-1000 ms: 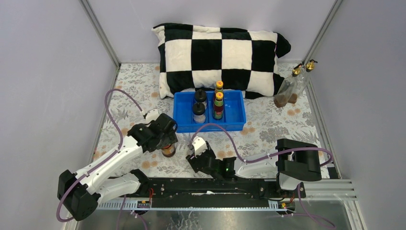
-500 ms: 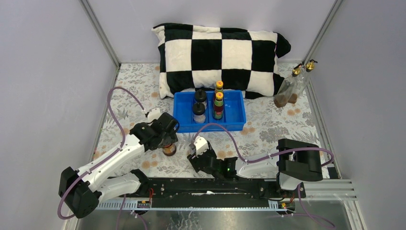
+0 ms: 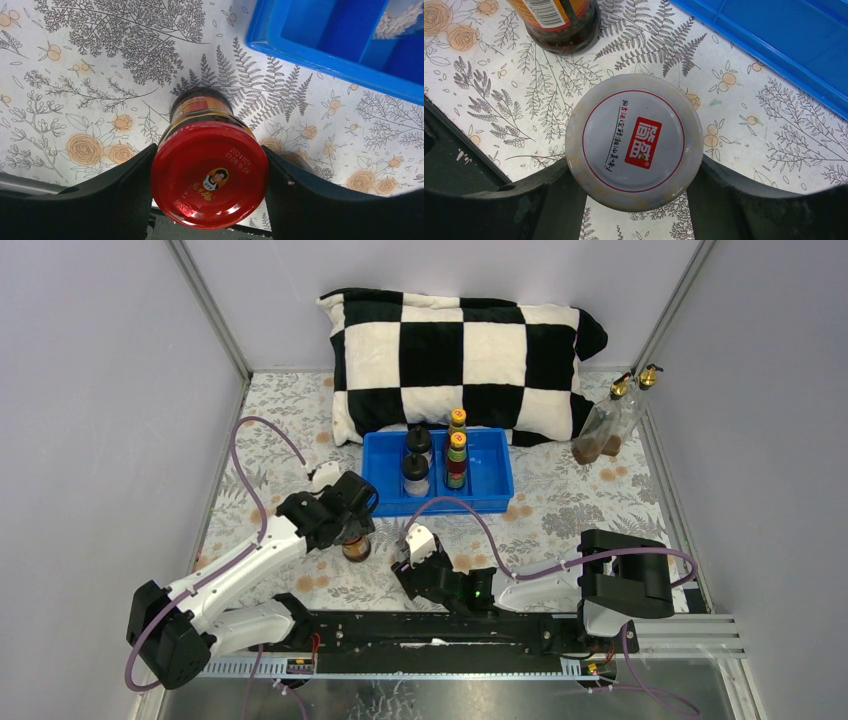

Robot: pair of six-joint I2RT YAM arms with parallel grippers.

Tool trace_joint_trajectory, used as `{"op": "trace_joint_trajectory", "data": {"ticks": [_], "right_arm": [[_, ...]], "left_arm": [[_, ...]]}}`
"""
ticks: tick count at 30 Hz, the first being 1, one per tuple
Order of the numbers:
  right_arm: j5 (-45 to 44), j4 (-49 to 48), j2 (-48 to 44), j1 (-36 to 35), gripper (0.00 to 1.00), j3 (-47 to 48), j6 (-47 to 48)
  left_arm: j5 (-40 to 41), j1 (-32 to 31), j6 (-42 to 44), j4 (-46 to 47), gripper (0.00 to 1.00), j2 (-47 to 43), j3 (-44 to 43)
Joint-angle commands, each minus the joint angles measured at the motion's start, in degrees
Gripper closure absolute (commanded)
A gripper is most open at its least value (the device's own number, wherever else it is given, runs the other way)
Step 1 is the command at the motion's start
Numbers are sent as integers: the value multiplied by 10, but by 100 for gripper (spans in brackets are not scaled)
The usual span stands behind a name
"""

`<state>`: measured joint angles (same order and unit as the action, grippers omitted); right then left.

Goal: Organize the condiment bottles
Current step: Pick up the bottle from the center of the board.

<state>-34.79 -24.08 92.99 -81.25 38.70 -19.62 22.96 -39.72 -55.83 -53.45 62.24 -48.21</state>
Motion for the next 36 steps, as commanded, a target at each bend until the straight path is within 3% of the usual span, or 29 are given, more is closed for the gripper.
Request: {"op": "trace_joint_trajectory", "data": {"ticks": [1, 36], "right_arm": [[-10, 1, -5, 5, 35, -9, -4], [-13, 0, -11, 5, 35, -19, -9]], "left_arm": [[5, -4, 1, 46, 26, 8, -14], [-24, -11, 23, 96, 26, 66, -38]]}}
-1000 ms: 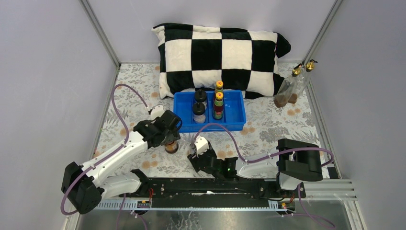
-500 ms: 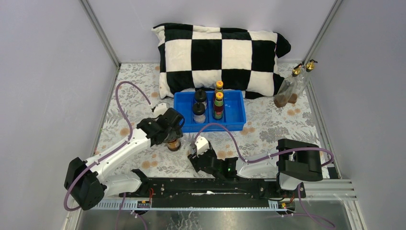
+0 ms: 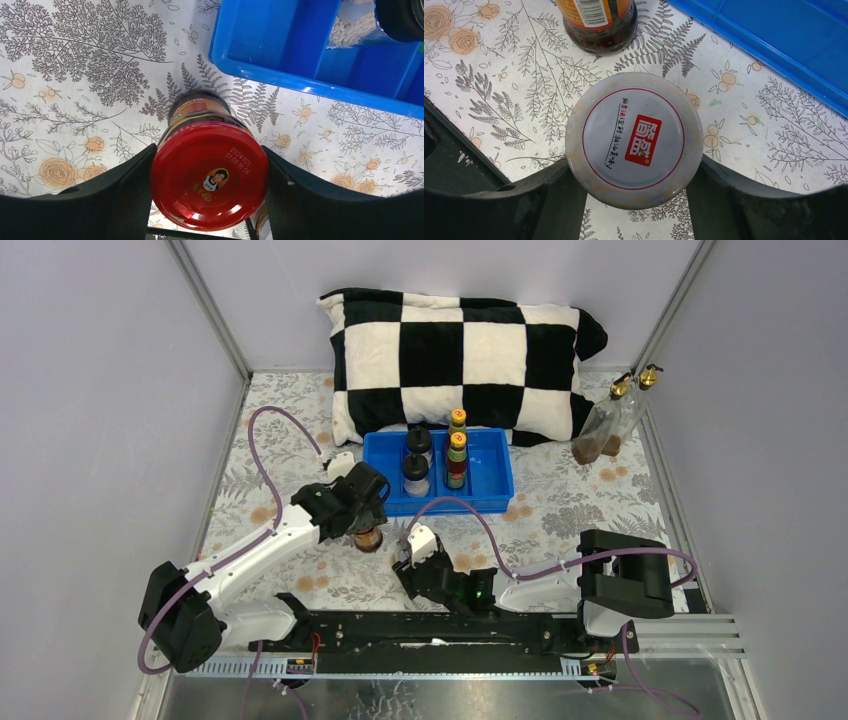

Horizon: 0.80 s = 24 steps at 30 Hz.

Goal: Organize the condiment bottles
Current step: Pick up the bottle from the center of the board, then place the bottle at the center of the board.

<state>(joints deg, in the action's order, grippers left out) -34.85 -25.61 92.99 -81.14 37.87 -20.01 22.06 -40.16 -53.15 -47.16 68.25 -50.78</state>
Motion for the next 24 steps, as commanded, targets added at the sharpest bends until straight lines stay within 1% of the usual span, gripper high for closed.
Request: {"op": "trace_joint_trajectory", "data": {"ticks": [1, 24], "right_arm": [[-14, 15, -11, 4, 35, -11, -5], [-26, 17, -41, 4, 36, -44, -17]], "left_arm": [[-14, -7, -3, 34, 26, 7, -13], [-31, -17, 5, 68, 27, 40, -18]]}}
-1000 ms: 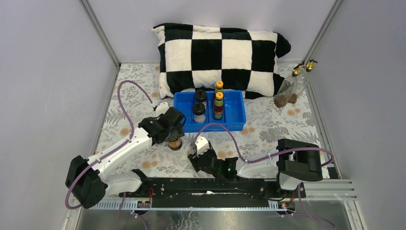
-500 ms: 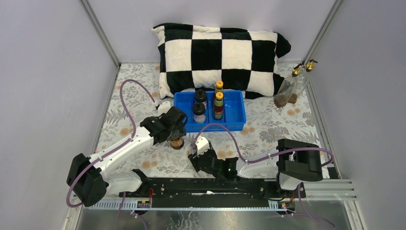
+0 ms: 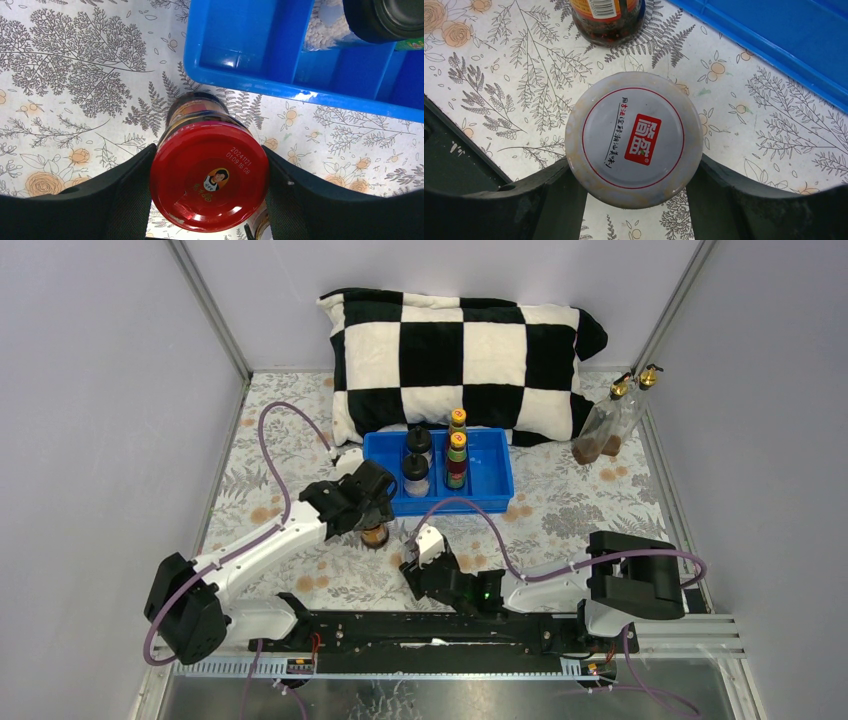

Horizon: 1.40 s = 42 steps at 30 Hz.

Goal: Organize the condiment bottles
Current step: Place the bottle at the center of the board.

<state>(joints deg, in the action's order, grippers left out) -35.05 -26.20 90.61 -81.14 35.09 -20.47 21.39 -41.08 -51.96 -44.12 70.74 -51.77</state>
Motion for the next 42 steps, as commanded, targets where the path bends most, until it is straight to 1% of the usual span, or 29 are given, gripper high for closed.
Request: {"op": "trace_joint_trajectory", "data": {"ticks": [1, 8, 18, 25, 37, 42], "right_arm": [[-25, 23, -20, 4, 36, -18, -13], [-29, 28, -31, 4, 36, -24, -17], [-36, 34, -41, 4, 36, -30, -21], [-42, 43, -63, 4, 36, -45, -30], [-49, 50, -80, 3, 36, -49, -28], [-48, 47, -72, 4, 36, -45, -25]], "left_arm": [[-24, -9, -6, 39, 27, 17, -9], [-29, -11, -4, 52, 28, 21, -4], [-32, -19, 0, 56, 28, 38, -20], [-40, -28, 2, 79, 29, 47, -15], [-43, -38, 14, 80, 30, 62, -26], [-38, -40, 15, 70, 30, 57, -24]]}}
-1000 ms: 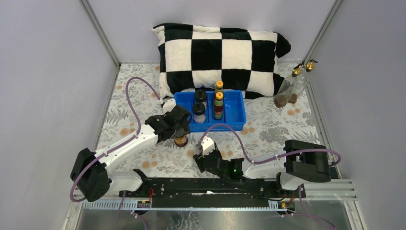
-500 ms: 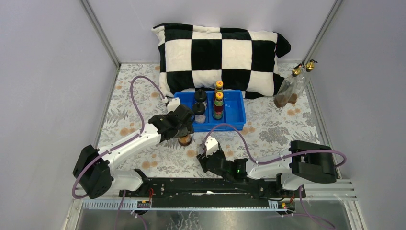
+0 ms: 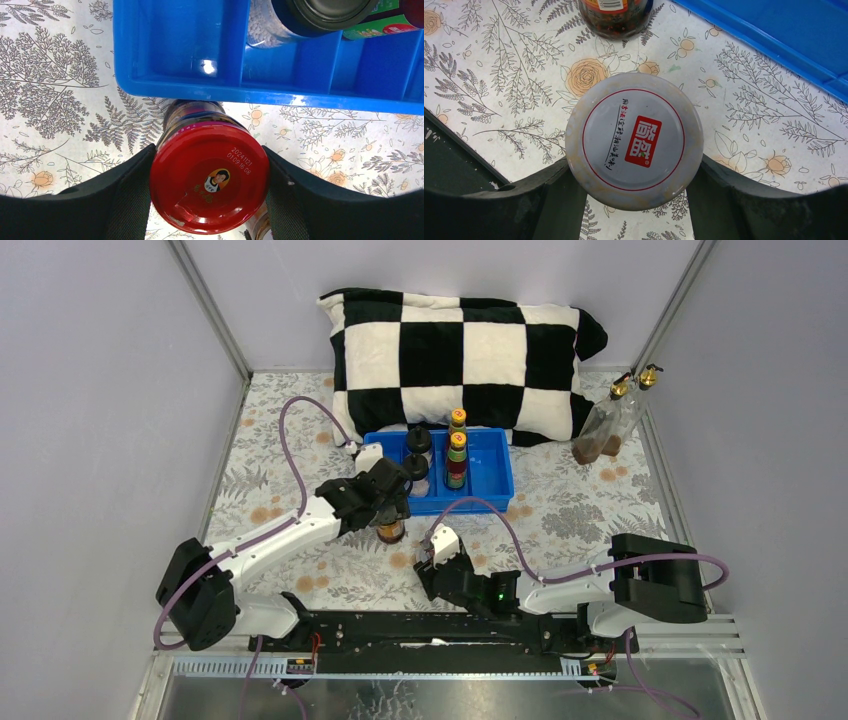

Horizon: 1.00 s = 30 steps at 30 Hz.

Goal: Organize the condiment bottles
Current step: Place the bottle at the center of the board.

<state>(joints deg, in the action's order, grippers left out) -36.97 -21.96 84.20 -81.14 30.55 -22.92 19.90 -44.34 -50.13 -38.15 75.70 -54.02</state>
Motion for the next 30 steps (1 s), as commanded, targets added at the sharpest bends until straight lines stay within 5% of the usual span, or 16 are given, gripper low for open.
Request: {"op": "trace_joint_trajectory", "data": {"ticks": [1, 30], "right_arm": [[-27, 4, -7, 4, 36, 1, 0], [-18, -1, 7, 4, 37, 2, -5]], "left_arm": [[-23, -7, -4, 10, 30, 4, 0], [-1, -16, 2, -29, 35, -45, -12]]}}
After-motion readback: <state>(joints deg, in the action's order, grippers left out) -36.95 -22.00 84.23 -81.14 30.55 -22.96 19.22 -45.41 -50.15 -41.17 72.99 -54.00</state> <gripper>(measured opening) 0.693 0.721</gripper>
